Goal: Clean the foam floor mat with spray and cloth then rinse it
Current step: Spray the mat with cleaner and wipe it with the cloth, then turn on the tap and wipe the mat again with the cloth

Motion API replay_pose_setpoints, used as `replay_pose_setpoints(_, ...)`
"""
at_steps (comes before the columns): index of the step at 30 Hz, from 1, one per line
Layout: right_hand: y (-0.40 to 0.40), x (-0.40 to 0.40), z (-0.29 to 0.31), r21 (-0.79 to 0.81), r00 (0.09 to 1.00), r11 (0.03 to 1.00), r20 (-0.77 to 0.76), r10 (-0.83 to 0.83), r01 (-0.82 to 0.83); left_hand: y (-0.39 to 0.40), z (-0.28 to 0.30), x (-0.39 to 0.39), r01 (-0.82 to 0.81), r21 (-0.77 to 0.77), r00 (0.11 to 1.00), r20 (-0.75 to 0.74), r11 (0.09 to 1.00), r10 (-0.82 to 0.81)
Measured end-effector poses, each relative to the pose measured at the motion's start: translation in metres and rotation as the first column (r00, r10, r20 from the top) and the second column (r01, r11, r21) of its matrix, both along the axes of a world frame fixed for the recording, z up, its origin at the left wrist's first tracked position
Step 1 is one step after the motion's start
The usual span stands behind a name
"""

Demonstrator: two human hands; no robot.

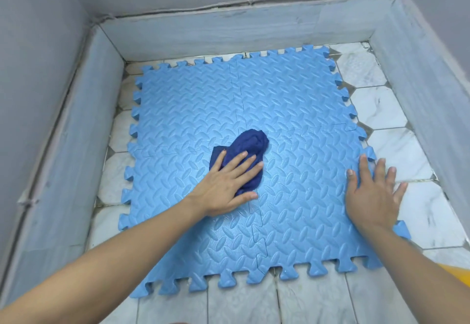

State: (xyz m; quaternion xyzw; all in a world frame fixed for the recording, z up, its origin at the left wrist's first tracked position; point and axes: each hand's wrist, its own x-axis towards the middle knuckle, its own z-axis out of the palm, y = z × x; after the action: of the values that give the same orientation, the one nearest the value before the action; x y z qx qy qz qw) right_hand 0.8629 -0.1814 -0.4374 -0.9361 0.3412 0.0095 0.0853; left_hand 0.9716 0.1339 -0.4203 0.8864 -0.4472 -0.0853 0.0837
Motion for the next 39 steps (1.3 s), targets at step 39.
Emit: replay_pose_setpoints(39, 0.018, 0.125, 0.161, -0.072, 0.861, 0.859, -0.079, 0.502, -0.507, 0.047, -0.025, 0.033, -0.669, 0.041, 0.743, 0.018, 0.742, 0.669)
